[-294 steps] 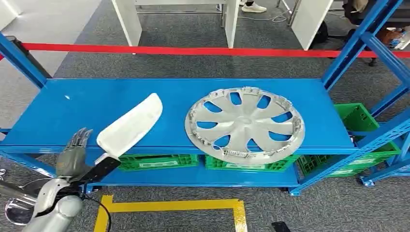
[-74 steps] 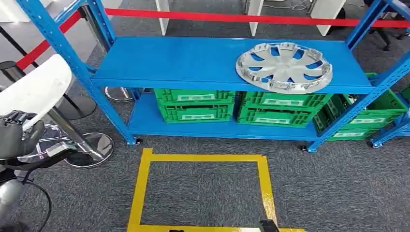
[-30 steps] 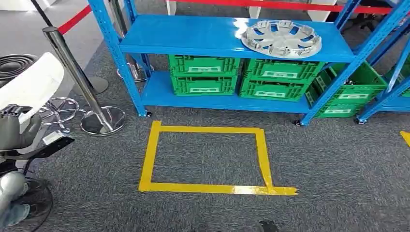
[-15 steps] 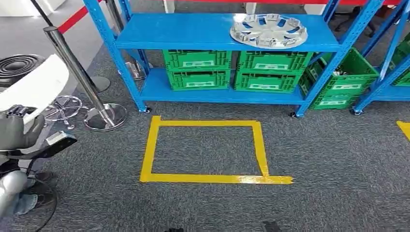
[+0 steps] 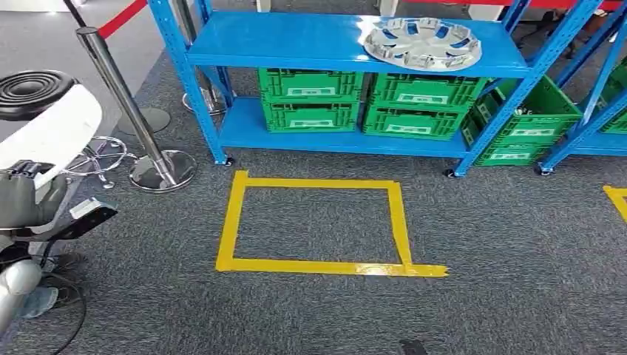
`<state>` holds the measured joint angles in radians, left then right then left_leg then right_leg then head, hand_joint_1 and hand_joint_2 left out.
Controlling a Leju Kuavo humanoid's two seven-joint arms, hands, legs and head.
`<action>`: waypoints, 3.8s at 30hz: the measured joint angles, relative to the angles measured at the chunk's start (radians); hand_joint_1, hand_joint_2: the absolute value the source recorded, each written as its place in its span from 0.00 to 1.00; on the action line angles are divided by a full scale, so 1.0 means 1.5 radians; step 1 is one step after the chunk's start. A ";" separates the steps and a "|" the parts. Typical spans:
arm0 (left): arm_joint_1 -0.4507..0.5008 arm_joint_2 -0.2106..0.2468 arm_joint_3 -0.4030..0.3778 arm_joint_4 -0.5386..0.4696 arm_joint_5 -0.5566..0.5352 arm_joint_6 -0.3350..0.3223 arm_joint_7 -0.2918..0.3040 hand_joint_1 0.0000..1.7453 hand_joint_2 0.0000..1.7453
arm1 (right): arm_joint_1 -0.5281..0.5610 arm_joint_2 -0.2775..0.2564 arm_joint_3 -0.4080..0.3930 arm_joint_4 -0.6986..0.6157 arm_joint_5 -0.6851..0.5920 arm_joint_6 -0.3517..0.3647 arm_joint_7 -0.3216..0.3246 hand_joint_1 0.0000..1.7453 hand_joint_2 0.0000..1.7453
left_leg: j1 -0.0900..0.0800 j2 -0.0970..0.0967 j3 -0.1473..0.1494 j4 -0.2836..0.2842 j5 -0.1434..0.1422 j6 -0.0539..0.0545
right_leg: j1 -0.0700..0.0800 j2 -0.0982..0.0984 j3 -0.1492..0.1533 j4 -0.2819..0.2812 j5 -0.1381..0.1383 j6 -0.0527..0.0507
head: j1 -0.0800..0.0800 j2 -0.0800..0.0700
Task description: Take the parts from the cabinet and place them on the table.
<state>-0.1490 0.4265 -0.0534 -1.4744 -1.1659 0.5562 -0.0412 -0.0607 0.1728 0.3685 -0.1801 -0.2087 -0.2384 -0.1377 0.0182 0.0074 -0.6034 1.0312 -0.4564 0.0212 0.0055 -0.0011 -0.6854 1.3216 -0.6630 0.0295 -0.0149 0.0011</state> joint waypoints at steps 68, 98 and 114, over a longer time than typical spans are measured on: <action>0.018 0.032 0.037 0.036 0.031 0.015 -0.023 1.00 1.00 | -0.018 0.006 0.001 -0.005 0.021 0.000 0.040 0.00 0.00 | -0.002 -0.005 -0.014 0.008 0.012 -0.013 | 0.010 0.001 0.089 -0.204 0.100 -0.020 | -0.001 0.000; 0.007 0.026 0.036 0.040 0.031 0.009 -0.023 1.00 1.00 | -0.020 0.009 0.001 -0.007 0.023 -0.001 0.045 0.00 0.00 | -0.001 -0.006 -0.019 0.010 0.018 -0.011 | 0.008 0.001 0.100 -0.206 0.091 -0.019 | 0.001 0.000; 0.016 0.028 0.042 0.042 0.033 0.011 -0.014 1.00 1.00 | -0.012 0.007 -0.003 -0.007 0.010 -0.051 0.042 0.00 0.00 | -0.003 0.010 0.013 0.014 -0.019 -0.019 | 0.009 -0.010 0.073 -0.193 0.117 -0.023 | -0.003 0.000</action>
<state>-0.1247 0.4688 0.0092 -1.4115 -1.1158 0.5730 -0.0626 -0.0781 0.1831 0.3643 -0.1907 -0.1934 -0.3155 -0.0748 0.0142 0.0220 -0.5845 1.0527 -0.4844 -0.0068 0.0187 -0.0154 -0.5757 1.0316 -0.4876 -0.0052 -0.0187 0.0011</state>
